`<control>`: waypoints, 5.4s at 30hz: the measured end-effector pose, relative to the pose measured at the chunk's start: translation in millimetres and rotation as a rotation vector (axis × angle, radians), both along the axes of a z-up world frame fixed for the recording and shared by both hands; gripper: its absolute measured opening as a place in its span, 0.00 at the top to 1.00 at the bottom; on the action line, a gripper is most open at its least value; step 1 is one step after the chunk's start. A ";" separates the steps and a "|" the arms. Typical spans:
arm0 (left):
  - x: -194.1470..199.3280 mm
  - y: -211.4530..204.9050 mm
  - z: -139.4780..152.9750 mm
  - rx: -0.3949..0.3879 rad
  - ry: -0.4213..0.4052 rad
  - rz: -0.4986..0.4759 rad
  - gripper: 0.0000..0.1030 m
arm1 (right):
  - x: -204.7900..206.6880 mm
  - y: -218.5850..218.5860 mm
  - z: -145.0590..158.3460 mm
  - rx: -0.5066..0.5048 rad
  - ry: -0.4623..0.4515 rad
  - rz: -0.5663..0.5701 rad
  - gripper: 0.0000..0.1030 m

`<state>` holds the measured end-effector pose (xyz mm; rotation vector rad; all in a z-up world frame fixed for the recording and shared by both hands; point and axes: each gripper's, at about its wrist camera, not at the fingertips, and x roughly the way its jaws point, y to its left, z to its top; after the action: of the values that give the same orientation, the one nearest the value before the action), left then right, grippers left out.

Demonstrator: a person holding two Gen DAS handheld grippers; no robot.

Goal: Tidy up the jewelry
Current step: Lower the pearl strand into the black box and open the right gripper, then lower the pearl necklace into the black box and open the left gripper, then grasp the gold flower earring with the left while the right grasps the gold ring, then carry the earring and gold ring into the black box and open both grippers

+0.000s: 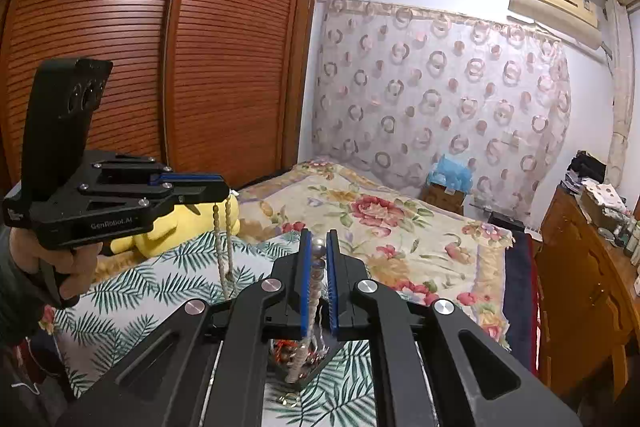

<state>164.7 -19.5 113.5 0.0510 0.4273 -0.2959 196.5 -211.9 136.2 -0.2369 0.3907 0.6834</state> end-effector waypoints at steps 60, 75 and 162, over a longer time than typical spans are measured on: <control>0.7 15.4 -166.0 0.020 0.358 -0.004 0.94 | 13.7 19.4 -150.7 -0.093 0.312 0.037 0.84; -11.9 8.6 -200.4 0.044 0.438 -0.017 0.78 | 1.4 25.5 -217.7 -0.174 0.441 0.019 0.67; 53.6 -12.4 -149.4 0.032 0.301 0.007 0.86 | 18.0 15.1 -172.1 -0.077 0.317 -0.062 0.72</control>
<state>218.3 -31.9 -35.9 0.0359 0.7312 -0.2905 214.5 -196.8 -35.9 -0.1885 0.7255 0.6463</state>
